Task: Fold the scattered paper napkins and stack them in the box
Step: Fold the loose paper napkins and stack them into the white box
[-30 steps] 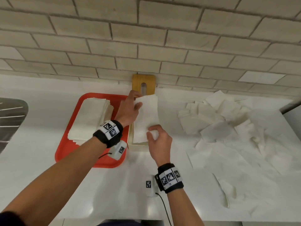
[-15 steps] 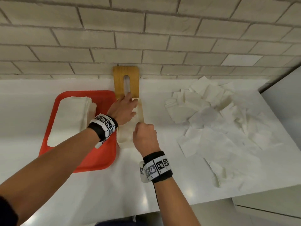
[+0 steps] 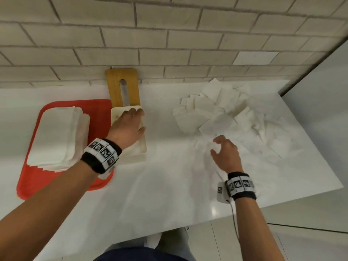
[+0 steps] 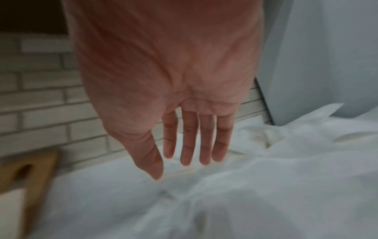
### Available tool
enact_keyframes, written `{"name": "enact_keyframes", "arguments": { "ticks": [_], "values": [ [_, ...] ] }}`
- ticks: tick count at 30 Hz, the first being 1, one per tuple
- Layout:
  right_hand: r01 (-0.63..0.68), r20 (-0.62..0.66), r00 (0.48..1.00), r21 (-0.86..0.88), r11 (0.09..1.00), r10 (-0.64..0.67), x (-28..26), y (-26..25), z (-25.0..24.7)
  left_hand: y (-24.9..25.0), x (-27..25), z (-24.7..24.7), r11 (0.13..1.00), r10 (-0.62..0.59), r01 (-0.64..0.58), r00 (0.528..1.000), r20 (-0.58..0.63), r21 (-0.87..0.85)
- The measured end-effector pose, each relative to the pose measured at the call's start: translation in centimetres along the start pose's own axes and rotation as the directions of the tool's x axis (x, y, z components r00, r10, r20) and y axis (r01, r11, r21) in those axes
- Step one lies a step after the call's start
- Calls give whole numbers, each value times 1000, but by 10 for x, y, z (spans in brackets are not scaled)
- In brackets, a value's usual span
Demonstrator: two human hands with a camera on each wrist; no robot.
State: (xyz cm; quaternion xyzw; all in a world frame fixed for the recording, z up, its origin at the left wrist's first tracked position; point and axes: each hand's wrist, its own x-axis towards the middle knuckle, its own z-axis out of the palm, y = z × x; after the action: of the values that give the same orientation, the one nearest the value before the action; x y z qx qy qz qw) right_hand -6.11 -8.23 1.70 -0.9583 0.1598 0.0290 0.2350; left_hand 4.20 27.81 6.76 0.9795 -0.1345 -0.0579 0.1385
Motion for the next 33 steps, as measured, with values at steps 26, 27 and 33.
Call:
{"name": "enact_keyframes", "arguments": {
  "ticks": [26, 27, 33],
  "values": [
    [448, 92, 884, 107, 888, -458, -1, 167, -32, 243, 19, 186, 673, -34, 157, 983, 182, -722],
    [408, 37, 909, 133, 903, -416, 4, 171, -34, 245, 21, 189, 724, -20, 142, 982, 186, -675],
    [321, 172, 934, -13, 947, -314, 41, 185, -31, 257, 34, 200, 913, 113, 2, 960, 257, -408]
  ]
}}
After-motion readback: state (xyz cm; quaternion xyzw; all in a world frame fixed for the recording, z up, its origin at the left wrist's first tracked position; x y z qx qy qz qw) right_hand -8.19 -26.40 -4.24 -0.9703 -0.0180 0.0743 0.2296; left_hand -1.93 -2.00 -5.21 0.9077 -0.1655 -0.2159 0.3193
